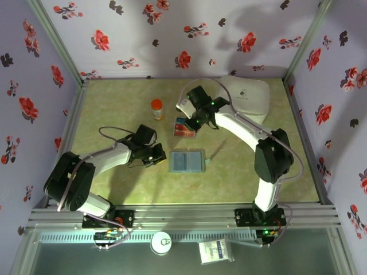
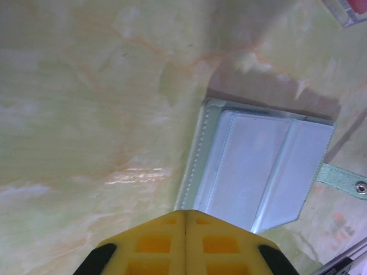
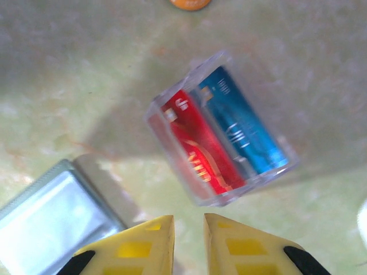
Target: Take the credit cards out of the card holder
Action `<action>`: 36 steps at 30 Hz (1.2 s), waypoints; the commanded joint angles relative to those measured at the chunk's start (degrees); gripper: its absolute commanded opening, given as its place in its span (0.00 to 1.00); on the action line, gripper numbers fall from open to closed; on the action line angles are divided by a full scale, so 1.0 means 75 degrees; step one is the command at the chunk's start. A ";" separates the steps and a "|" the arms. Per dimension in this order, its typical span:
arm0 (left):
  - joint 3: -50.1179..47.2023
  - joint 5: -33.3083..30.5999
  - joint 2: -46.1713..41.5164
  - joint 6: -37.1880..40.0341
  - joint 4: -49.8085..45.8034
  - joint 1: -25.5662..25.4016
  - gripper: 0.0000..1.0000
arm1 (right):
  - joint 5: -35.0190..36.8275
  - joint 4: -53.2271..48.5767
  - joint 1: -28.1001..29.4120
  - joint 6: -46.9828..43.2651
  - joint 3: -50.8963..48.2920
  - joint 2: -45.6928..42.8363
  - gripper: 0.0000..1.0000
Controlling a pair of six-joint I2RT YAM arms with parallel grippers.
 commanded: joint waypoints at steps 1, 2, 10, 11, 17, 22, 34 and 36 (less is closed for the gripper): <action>0.0239 0.0246 0.0194 0.0224 0.0214 -0.0090 0.03 | 0.0266 0.0862 0.0298 0.2113 -0.0758 -0.0516 0.20; 0.0223 0.0250 0.0239 0.0216 0.0251 -0.0124 0.03 | 0.0262 0.1047 0.0345 0.2490 -0.1018 -0.0653 0.20; 0.0187 0.0472 0.0701 0.0189 0.0642 -0.0436 0.00 | 0.0211 0.2076 0.0654 0.5396 -0.2783 -0.1467 0.17; 0.0187 0.0487 0.0766 0.0196 0.0674 -0.0468 0.00 | 0.0238 0.2095 0.0678 0.5640 -0.2897 -0.1517 0.16; 0.0123 0.0340 0.1005 0.0168 0.0552 -0.0585 0.00 | -0.0053 0.1544 0.0820 0.6799 -0.3031 -0.1487 0.15; -0.0127 0.0311 0.0876 0.0051 0.0680 -0.0596 0.00 | -0.0177 0.1677 0.1034 0.7152 -0.3290 -0.1467 0.19; -0.0269 0.0147 0.0701 0.0043 0.0527 -0.0596 0.00 | -0.1002 0.2914 0.1305 0.8261 -0.3667 -0.0816 0.24; -0.0319 0.0159 0.0702 0.0032 0.0551 -0.0596 0.00 | -0.1122 0.3021 0.1327 0.8303 -0.3669 -0.0687 0.23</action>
